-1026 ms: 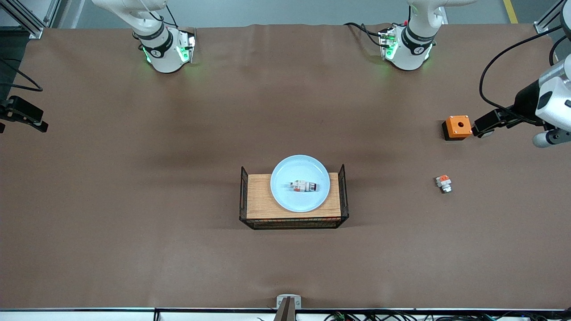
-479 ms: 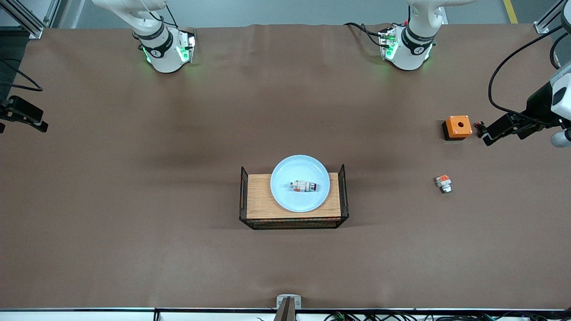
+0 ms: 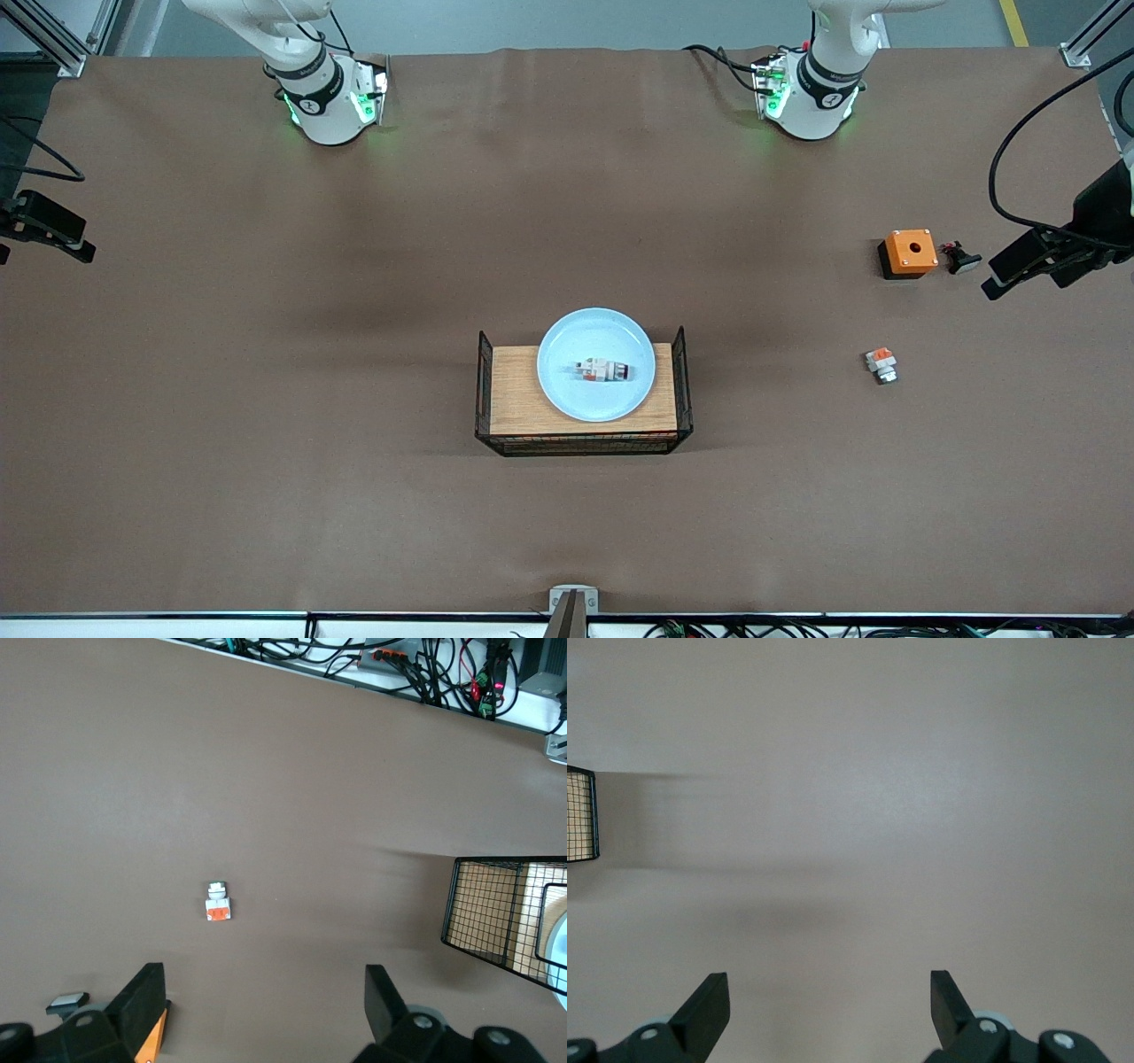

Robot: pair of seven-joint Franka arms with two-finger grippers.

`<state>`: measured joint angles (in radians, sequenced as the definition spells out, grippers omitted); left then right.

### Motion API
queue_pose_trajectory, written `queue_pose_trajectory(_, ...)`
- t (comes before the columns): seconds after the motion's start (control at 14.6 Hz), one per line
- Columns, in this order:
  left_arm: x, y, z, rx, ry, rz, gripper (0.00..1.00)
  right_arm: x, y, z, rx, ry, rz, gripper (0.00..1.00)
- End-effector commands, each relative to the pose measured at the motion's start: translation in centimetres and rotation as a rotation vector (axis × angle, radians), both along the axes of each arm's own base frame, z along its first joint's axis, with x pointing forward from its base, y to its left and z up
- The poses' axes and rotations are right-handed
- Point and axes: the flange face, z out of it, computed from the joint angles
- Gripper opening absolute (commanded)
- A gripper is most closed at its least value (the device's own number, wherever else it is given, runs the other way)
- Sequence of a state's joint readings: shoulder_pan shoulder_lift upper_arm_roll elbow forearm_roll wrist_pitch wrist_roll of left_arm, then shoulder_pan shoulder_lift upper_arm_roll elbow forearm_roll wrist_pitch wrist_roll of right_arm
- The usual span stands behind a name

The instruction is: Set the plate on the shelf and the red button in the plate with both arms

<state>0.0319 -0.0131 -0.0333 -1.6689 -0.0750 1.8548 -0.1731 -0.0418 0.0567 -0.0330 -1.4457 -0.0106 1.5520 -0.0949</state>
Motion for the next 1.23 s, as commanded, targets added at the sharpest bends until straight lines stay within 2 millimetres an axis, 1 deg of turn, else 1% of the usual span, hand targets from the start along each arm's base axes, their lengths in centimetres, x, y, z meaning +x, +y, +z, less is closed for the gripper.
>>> queue_pose_trajectory(0.0, -0.9, -0.1, 1.2, 0.005, 0.022, -0.030, 0.99, -0.4, -0.1, 0.7, 0.013, -0.010, 0.002, 1.00)
queue_pose_trajectory(0.07, -1.4, 0.0, 1.3, 0.004, 0.046, -0.031, 0.99, -0.4, -0.1, 0.7, 0.013, -0.010, 0.002, 1.00)
queue_pose_trajectory(0.14, -2.0, 0.1, 2.3, 0.004, 0.056, -0.029, 0.99, -0.4, -0.1, 0.7, 0.015, -0.010, 0.002, 1.00)
queue_pose_trajectory(0.27, -2.4, 0.9, 3.1, 0.004, 0.068, -0.022, 0.99, -0.4, -0.1, 0.7, 0.013, -0.010, 0.002, 1.00)
queue_pose_trajectory(0.62, -2.3, 0.2, 3.1, 0.041, 0.071, -0.015, 0.99, -0.4, -0.1, 0.7, 0.015, -0.010, 0.002, 1.00)
queue_pose_trajectory(0.82, -2.2, 0.3, 3.5, 0.037, 0.062, -0.018, 0.99, -0.4, -0.1, 0.7, 0.015, -0.008, 0.002, 1.00)
queue_pose_trajectory(1.16, -2.0, 0.2, 3.4, 0.039, 0.063, -0.032, 0.99, -0.4, -0.1, 0.7, 0.015, -0.010, 0.002, 1.00)
